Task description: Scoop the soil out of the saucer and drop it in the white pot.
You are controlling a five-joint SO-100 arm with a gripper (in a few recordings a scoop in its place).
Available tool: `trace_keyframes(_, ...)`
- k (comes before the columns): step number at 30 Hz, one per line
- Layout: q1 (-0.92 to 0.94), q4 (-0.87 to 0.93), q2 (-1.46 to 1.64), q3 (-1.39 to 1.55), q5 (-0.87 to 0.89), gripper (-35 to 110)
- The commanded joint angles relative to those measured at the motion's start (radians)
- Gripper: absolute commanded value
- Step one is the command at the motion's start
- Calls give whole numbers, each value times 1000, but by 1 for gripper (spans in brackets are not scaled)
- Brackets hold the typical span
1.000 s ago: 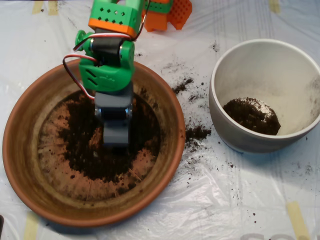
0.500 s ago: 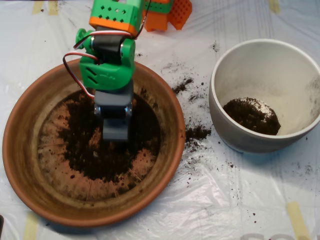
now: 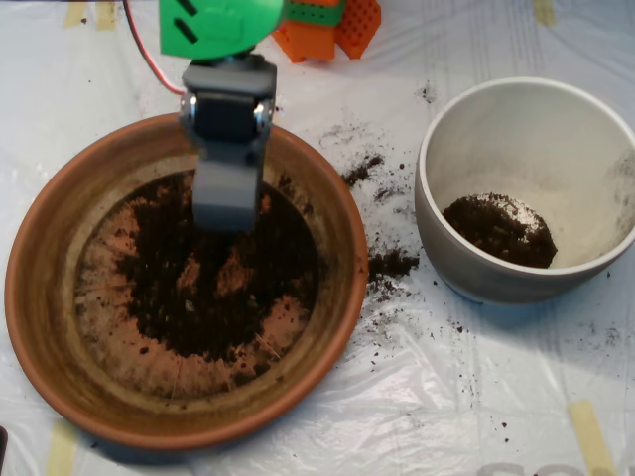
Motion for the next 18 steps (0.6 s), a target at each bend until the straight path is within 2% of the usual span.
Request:
trace_keyframes(1, -44, 74, 166, -87, 0, -1)
trace_keyframes(11, -199, 322, 120, -449, 34, -1)
trace_keyframes(18, -400, 457, 8, -670, 78, -1)
